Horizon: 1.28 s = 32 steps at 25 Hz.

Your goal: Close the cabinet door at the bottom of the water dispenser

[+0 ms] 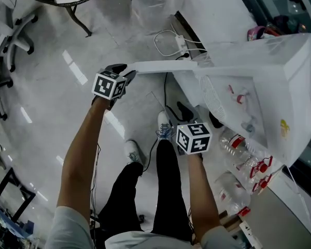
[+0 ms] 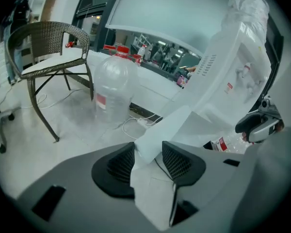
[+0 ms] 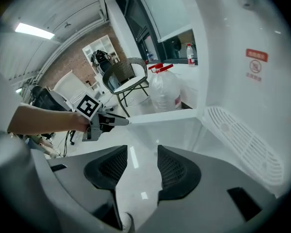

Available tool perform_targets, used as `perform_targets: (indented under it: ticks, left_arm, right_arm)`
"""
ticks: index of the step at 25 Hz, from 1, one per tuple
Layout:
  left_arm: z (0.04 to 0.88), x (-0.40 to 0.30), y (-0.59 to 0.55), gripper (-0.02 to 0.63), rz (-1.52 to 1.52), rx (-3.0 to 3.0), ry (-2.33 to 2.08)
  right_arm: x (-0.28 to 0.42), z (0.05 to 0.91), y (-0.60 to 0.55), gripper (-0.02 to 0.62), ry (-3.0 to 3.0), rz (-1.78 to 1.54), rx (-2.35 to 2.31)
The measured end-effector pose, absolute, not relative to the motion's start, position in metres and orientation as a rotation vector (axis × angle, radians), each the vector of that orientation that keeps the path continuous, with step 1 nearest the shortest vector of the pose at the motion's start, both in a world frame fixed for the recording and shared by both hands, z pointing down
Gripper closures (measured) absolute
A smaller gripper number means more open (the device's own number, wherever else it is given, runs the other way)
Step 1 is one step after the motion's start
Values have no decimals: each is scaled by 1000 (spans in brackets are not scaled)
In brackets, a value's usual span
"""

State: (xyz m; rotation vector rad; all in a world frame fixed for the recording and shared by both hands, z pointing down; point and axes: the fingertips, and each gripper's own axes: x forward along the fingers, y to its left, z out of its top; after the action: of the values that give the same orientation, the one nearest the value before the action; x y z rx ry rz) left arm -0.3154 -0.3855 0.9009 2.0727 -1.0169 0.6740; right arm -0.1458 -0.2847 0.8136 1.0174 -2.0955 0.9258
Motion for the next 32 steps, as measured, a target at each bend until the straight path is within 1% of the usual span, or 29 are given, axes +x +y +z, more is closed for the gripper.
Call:
perform_targets:
  ticks: [4, 15, 16, 20, 23, 32]
  left_arm:
    - [901, -307, -348, 431, 576, 2005, -1055]
    - [902, -259, -264, 448, 420, 1908, -1089]
    - [902, -251, -256, 444, 416, 1897, -1093]
    - [905, -215, -226, 393, 470, 1871, -1160]
    - [903, -183, -209, 409, 489, 1891, -1179]
    - [901, -73, -176, 412, 401, 1862, -1176]
  right_arm:
    - [-136, 808, -248, 374, -2087, 912, 1066]
    - [-81, 820, -150, 376, -2061, 913, 1073]
    - [-73, 818, -143, 376, -2069, 912, 1069]
    - [-35, 811, -121, 376, -2093, 883, 1050]
    - [-1, 807, -112, 376, -2104, 861, 1064]
    - [105, 803, -82, 376, -2108, 865, 1137]
